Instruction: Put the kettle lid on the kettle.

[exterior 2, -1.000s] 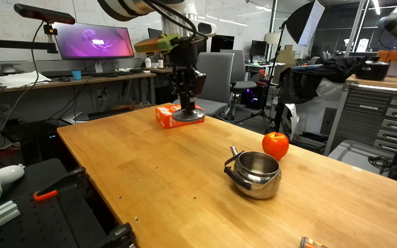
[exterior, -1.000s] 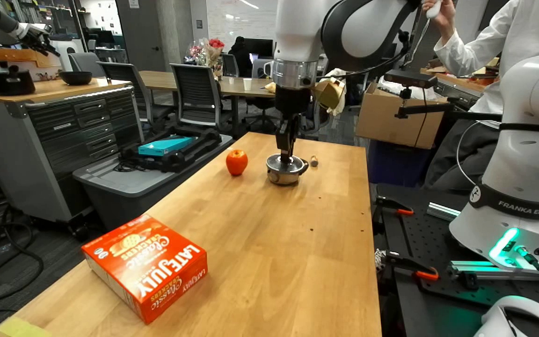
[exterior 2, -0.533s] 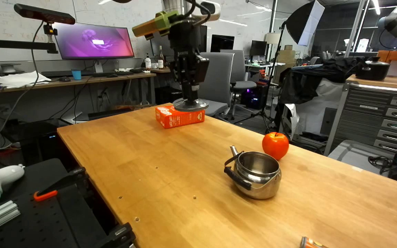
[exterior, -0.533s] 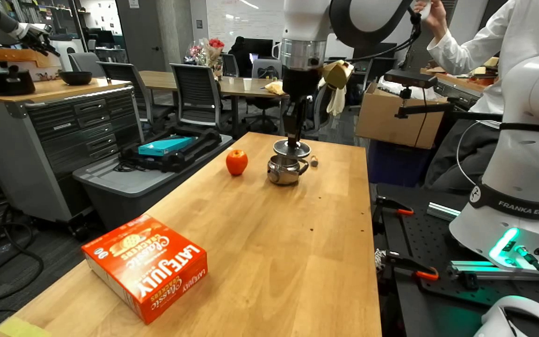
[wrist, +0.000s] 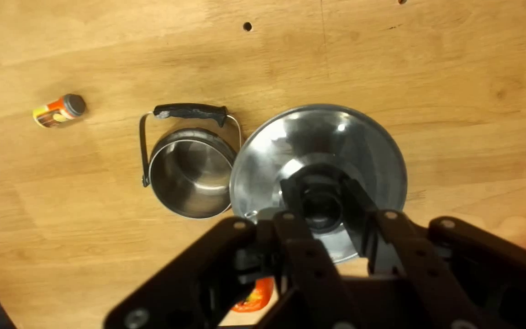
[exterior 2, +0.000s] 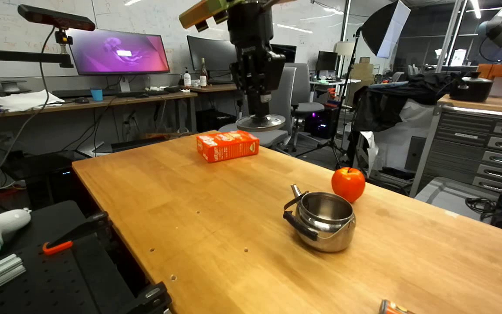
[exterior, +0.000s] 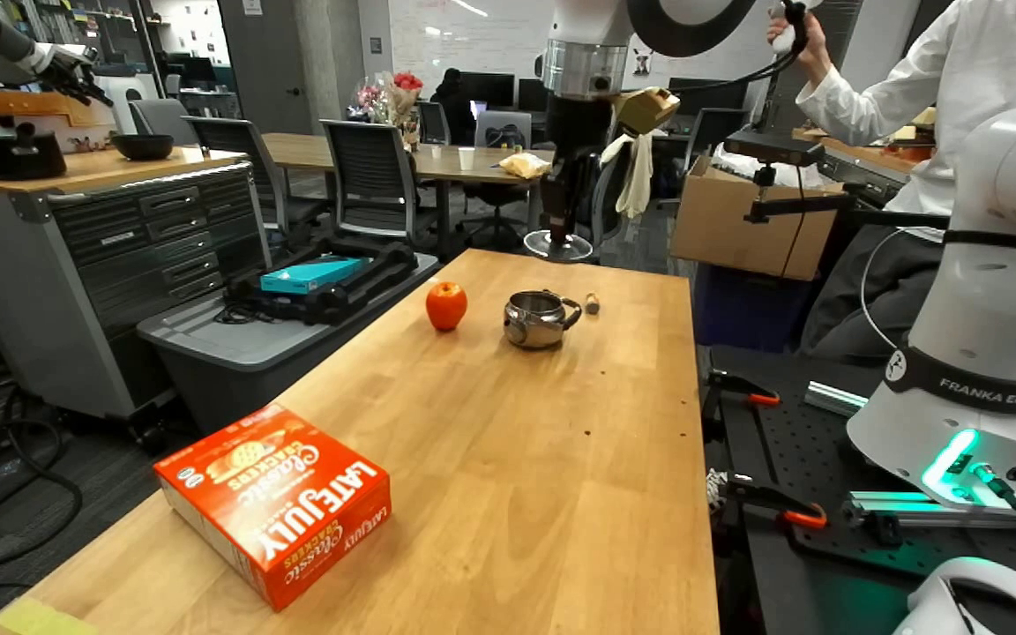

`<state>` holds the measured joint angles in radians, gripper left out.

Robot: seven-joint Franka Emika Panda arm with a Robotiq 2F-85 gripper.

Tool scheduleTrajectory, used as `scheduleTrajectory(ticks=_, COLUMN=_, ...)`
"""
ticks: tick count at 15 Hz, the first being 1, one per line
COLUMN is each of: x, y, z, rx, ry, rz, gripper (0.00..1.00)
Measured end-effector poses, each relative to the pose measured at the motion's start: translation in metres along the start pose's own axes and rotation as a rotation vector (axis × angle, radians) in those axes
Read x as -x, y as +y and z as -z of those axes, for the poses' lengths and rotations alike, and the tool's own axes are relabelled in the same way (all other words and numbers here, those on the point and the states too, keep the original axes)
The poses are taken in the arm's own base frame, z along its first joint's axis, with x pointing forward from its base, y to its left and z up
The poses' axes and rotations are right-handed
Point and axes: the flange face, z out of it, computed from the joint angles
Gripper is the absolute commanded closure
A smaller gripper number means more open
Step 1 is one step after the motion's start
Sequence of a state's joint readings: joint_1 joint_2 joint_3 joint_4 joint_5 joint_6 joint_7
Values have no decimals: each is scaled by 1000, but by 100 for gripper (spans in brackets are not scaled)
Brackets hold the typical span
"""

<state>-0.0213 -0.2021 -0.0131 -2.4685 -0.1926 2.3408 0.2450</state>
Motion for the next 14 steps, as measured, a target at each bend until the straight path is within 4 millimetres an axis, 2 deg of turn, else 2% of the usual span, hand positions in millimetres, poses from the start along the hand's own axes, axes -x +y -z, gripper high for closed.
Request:
scheduleTrajectory(ticks=6, x=-10, y=37, z=6, rx=2, ry=15, rz=-80, gripper=93)
scheduleTrajectory(ticks=14, x=-29, y=98, z=18, rx=-1, ry=47, rz=-180, gripper=93)
